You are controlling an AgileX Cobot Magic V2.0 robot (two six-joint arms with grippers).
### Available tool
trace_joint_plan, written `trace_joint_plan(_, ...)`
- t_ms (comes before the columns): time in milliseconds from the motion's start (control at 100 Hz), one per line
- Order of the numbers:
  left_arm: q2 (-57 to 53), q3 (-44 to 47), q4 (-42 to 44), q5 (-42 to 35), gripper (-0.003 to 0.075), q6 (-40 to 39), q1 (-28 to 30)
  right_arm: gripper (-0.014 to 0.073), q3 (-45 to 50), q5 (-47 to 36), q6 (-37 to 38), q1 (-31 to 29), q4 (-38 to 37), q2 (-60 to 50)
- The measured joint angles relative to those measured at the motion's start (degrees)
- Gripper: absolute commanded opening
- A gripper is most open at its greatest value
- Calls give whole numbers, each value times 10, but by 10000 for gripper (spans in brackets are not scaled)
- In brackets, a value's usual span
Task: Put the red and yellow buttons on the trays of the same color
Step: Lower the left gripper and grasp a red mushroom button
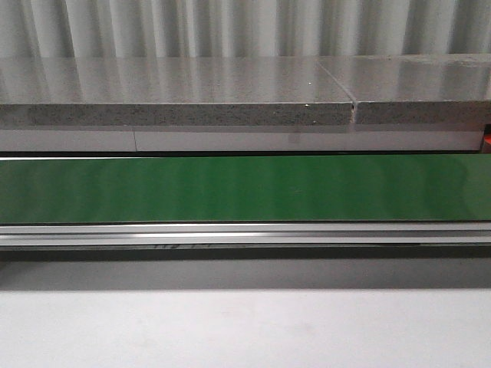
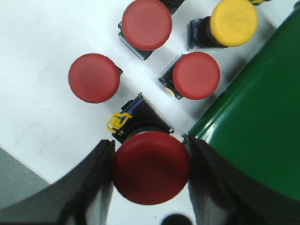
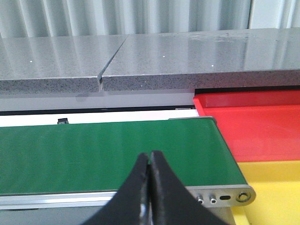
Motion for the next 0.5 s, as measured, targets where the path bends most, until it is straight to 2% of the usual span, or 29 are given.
trace_joint_plan(190, -44, 0, 0, 15, 186, 16, -26, -71, 0, 0, 0, 0, 0, 0)
trace_joint_plan(500, -36, -22, -12, 34, 186, 33, -97, -71, 0, 0, 0, 0, 0, 0)
